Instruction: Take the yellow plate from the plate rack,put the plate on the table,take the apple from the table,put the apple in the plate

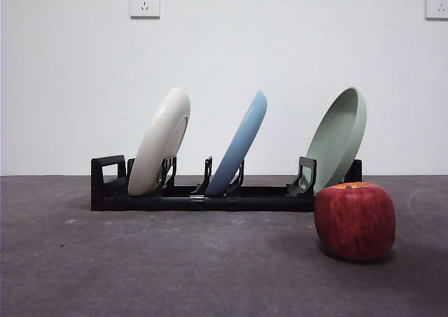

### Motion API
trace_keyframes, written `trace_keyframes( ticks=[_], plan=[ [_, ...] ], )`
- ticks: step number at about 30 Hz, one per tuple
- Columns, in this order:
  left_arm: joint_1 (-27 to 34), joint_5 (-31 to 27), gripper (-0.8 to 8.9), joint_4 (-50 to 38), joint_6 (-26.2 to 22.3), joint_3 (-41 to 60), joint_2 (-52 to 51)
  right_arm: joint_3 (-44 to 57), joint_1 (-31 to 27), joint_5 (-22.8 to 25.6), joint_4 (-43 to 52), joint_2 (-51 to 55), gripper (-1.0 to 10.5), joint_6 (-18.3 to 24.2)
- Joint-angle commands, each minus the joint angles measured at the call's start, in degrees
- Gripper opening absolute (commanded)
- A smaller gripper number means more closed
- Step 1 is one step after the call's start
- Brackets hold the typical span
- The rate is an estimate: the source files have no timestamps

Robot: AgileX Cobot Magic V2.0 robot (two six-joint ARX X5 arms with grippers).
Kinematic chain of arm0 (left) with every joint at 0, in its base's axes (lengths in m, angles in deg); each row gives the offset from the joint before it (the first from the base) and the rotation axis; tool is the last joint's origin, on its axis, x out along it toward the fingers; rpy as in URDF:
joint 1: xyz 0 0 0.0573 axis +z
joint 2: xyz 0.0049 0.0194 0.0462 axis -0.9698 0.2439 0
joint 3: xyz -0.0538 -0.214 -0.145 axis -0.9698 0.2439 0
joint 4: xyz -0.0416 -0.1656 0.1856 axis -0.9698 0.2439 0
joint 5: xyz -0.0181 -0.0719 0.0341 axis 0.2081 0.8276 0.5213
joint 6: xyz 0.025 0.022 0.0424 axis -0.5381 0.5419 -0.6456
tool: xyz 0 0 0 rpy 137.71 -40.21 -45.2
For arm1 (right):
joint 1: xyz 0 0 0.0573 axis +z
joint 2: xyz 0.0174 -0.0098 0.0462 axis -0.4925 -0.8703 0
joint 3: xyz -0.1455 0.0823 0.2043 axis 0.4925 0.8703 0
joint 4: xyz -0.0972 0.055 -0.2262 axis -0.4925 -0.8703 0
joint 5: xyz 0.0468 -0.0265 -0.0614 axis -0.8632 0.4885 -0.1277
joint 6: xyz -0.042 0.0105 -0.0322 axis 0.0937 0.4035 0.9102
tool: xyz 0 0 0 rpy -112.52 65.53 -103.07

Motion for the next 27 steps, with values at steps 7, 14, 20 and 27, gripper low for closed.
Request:
trace_keyframes(
  ticks=[7,14,20,27],
  plan=[
    [0.2,-0.2,-0.03,-0.3,0.4,0.7,-0.1,0.5,0.0,-0.1,-0.7,0.0,0.0,-1.4],
    [0.1,0.2,-0.03,-0.3,0.7,0.7,-0.1,0.5,0.0,-0.1,-0.6,0.0,0.0,-12.7],
    [0.1,6.0,-0.05,-0.8,3.8,0.6,-0.1,-0.3,0.0,-0.1,-0.2,0.0,0.0,-14.5],
    [0.1,8.0,-0.07,1.0,7.9,-3.9,1.4,-5.9,0.0,-0.1,-0.3,-4.0,-0.1,-15.0]
  ],
)
